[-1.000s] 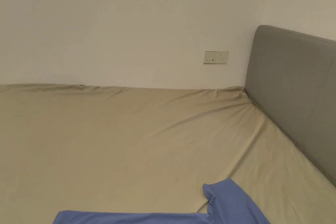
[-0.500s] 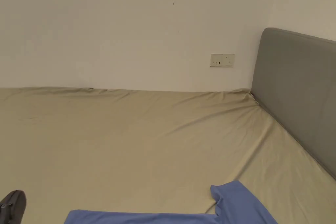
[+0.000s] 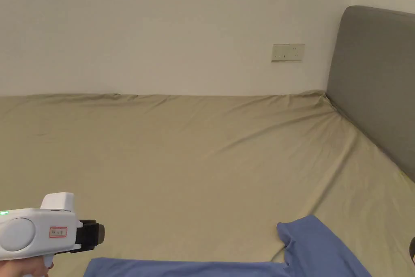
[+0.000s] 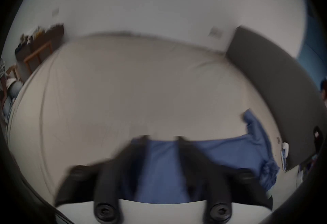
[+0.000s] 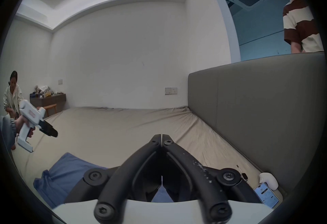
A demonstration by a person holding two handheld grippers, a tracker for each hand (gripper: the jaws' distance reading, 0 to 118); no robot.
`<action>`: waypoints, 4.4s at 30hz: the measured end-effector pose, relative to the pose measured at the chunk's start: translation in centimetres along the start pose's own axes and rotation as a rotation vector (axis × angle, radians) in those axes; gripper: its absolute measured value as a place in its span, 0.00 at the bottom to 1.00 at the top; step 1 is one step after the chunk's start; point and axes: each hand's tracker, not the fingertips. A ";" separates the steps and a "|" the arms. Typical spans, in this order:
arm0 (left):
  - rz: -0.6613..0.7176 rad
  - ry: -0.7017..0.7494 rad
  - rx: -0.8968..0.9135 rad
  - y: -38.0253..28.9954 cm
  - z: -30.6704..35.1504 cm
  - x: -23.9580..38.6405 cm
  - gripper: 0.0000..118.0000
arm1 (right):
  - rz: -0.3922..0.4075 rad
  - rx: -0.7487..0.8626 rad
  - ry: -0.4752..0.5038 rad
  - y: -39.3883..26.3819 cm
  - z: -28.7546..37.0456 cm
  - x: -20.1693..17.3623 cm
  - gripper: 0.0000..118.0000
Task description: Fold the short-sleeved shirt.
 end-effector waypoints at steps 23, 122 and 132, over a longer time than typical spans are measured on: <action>0.044 0.023 -0.157 -3.2 -7.7 0.4 0.02 | 0.091 -0.820 0.024 -9.4 -23.4 5.5 0.98; 0.644 -0.805 -0.282 -25.2 1.7 -9.5 0.21 | 0.051 0.074 0.028 0.3 7.1 -8.0 0.01; 0.594 -0.632 -0.244 -23.3 3.8 -14.8 0.10 | 0.073 0.086 0.012 1.1 7.3 -7.7 0.01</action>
